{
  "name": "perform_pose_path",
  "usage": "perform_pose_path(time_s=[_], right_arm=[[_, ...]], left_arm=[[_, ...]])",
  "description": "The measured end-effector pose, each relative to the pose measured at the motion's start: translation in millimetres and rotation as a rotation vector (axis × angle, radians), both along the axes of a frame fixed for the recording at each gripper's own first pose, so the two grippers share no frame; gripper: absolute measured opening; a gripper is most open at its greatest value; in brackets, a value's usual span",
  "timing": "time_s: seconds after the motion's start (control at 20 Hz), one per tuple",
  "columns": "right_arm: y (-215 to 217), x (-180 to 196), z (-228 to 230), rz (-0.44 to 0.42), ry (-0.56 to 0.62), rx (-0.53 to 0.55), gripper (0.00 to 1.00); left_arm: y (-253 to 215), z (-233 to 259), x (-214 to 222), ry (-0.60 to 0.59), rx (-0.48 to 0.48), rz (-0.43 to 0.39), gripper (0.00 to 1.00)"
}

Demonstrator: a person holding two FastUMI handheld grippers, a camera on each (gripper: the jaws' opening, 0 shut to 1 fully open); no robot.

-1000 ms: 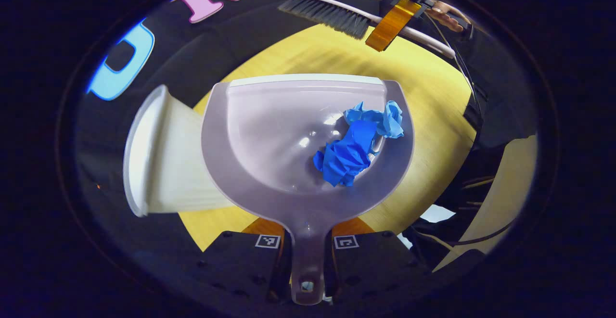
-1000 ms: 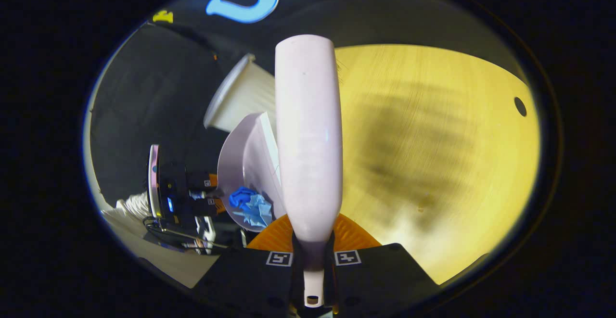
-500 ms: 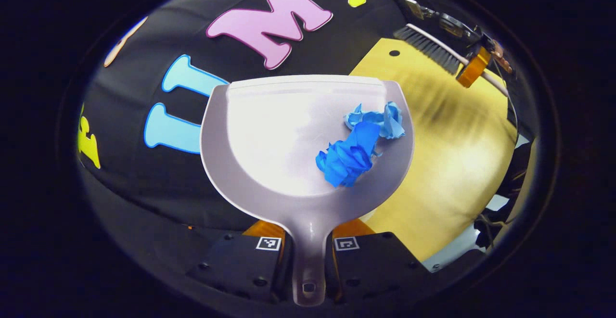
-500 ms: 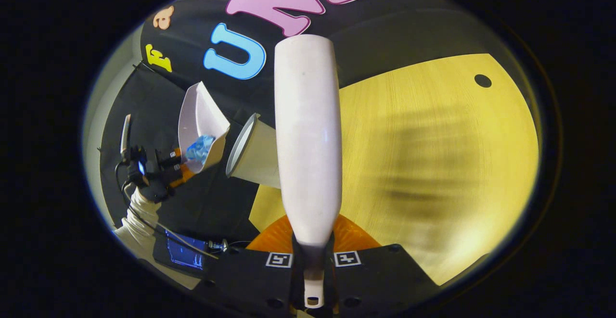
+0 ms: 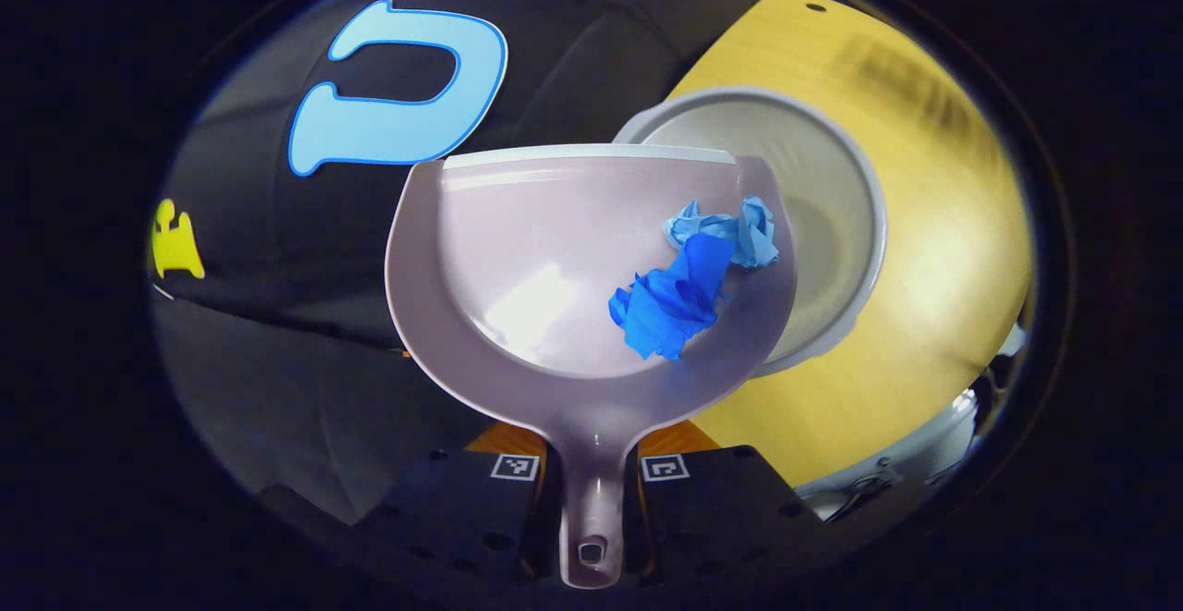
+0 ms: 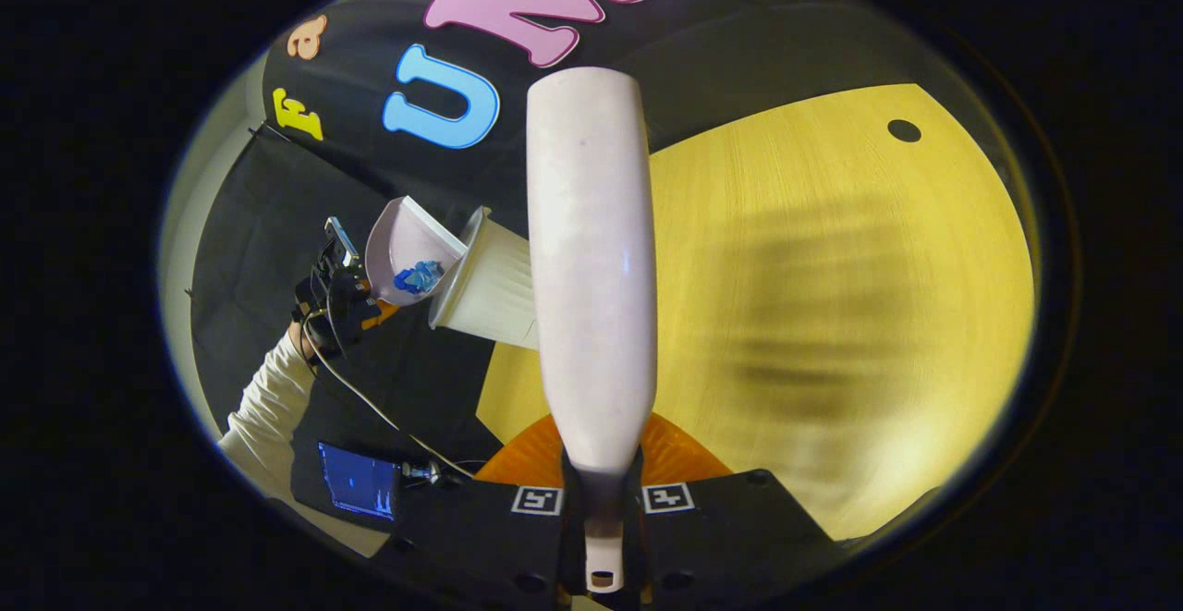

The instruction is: Pick up the small broom and dustpan from the desktop, sweep the trash into the dustpan with the broom, and then empty the trash into the garbage bin.

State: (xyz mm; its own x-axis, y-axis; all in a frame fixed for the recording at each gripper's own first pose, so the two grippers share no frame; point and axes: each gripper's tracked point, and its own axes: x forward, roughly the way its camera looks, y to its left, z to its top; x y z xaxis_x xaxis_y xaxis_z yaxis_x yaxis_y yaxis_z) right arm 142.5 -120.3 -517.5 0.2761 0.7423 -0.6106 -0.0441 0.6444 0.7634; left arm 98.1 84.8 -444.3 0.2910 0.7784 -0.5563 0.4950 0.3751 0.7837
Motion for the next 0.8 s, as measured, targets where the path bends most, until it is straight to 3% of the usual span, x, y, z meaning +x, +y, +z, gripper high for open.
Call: perform_pose_path(time_s=[0.1,0.25,0.4,0.5,0.6,0.8], right_arm=[[1,-5,-4,0.021,0.001,-0.023,0.17],[5,-12,-6,0.043,0.011,-0.024,0.16],[6,-19,-9,0.059,0.014,-0.043,0.17],[4,-20,-11,0.063,0.009,-0.063,0.16],[2,-22,-10,0.065,0.006,-0.069,0.17],[-3,-17,-8,0.031,0.003,-0.104,0.16]], left_arm=[[-6,17,12,0.036,0.168,-0.080,0.24],[-24,36,23,0.078,0.319,-0.187,0.24],[-26,58,36,0.130,0.563,-0.377,0.24],[-17,67,41,0.149,0.676,-0.469,0.24],[-14,69,43,0.104,0.669,-0.496,0.24],[-36,47,45,-0.121,0.392,-0.386,0.23]])
